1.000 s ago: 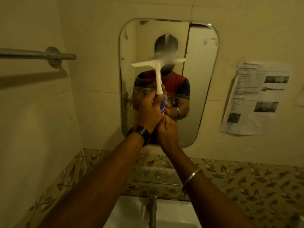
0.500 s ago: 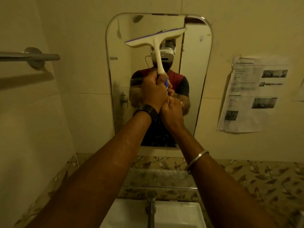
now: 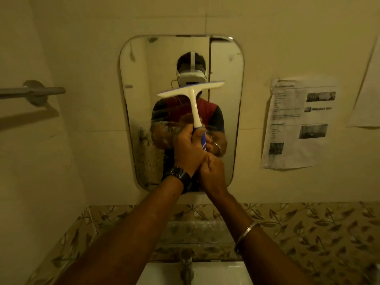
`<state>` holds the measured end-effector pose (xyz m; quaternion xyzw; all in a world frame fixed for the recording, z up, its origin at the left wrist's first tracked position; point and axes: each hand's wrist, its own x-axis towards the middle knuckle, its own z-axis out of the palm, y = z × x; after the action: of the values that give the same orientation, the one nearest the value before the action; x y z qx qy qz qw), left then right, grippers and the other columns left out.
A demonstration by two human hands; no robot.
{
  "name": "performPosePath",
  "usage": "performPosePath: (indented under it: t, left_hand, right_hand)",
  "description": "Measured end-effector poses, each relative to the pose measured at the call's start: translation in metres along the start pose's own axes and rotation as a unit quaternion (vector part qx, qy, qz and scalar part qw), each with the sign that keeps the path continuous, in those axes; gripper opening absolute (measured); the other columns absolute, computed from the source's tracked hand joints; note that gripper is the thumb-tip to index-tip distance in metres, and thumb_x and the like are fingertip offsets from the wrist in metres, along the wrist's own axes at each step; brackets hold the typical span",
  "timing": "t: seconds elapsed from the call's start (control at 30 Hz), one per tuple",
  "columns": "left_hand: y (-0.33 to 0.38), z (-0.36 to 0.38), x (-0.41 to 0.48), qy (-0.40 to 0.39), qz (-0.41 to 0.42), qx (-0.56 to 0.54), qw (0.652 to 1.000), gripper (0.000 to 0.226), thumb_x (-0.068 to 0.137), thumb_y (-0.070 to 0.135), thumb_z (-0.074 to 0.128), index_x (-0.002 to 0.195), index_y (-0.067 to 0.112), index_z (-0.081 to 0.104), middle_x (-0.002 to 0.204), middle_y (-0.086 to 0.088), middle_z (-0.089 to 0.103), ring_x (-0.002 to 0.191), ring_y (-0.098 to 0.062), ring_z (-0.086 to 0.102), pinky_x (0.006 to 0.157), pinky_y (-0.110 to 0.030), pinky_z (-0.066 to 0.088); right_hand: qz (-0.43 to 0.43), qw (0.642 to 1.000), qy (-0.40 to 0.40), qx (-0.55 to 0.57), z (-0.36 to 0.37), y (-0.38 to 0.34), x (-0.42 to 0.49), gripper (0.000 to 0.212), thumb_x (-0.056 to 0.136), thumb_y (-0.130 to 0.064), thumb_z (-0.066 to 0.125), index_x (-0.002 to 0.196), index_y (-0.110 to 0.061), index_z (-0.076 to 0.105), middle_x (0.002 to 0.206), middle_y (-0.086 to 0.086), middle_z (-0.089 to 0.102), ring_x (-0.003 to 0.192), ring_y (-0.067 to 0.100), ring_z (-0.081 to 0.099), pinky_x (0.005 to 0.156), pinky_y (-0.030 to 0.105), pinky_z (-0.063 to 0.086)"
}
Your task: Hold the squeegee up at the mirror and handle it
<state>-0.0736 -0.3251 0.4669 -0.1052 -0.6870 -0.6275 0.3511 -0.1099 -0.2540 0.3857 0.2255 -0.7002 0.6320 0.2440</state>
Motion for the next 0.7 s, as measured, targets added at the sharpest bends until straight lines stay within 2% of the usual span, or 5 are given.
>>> performPosePath:
  t: [0.17, 0.23, 0.33, 0.5, 0.7]
  left_hand:
    - [0.055, 0.013, 0.050, 0.068, 0.042, -0.017, 0.997, 0.027, 0.105, 0.032, 0.054, 0.105, 0.010, 0.069, 0.093, -0.007, 0.076, 0.086, -0.023, 0.075, 0.084, -0.049, 0.064]
    - [0.066, 0.017, 0.067, 0.083, 0.041, -0.025, 0.995, 0.031, 0.104, 0.034, 0.054, 0.105, 0.007, 0.070, 0.093, -0.010, 0.077, 0.087, -0.026, 0.076, 0.084, -0.050, 0.064]
    - [0.074, 0.025, 0.076, 0.087, 0.045, 0.008, 0.995, 0.029, 0.106, 0.031, 0.055, 0.108, 0.006, 0.071, 0.094, -0.007, 0.076, 0.084, -0.018, 0.075, 0.078, -0.039, 0.065]
    - [0.051, 0.042, 0.067, 0.072, 0.021, -0.004, 0.997, 0.019, 0.105, 0.020, 0.057, 0.110, 0.005, 0.067, 0.081, -0.001, 0.069, 0.058, 0.004, 0.066, 0.054, -0.013, 0.052]
    - [-0.003, 0.042, 0.036, 0.003, -0.004, 0.037, 0.999, 0.018, 0.101, 0.029, 0.062, 0.107, 0.013, 0.066, 0.105, -0.015, 0.070, 0.084, -0.024, 0.075, 0.068, -0.045, 0.067]
  right_hand:
    - [-0.121, 0.989, 0.004, -0.082, -0.027, -0.070, 0.062, 0.040, 0.107, -0.032, 0.040, 0.071, -0.031, 0.056, 0.066, -0.002, 0.061, 0.057, 0.018, 0.059, 0.055, 0.041, 0.055]
    - [-0.134, 0.983, 0.005, -0.128, -0.033, -0.084, 0.081, 0.044, 0.108, -0.035, 0.038, 0.069, -0.026, 0.057, 0.065, -0.002, 0.062, 0.056, 0.014, 0.059, 0.055, 0.040, 0.056]
    - [-0.130, 0.983, 0.014, -0.132, -0.037, -0.083, 0.093, 0.046, 0.108, -0.034, 0.038, 0.067, -0.027, 0.058, 0.065, -0.002, 0.063, 0.057, 0.014, 0.062, 0.058, 0.040, 0.059]
    - [-0.040, 0.998, 0.020, -0.053, -0.029, -0.045, 0.083, 0.037, 0.104, -0.024, 0.046, 0.070, -0.020, 0.058, 0.061, -0.003, 0.058, 0.050, 0.006, 0.053, 0.052, 0.027, 0.045]
    - [0.042, 0.999, 0.022, 0.004, -0.020, 0.005, 0.035, 0.029, 0.102, -0.020, 0.050, 0.074, -0.015, 0.060, 0.065, 0.002, 0.062, 0.055, 0.014, 0.056, 0.051, 0.032, 0.046]
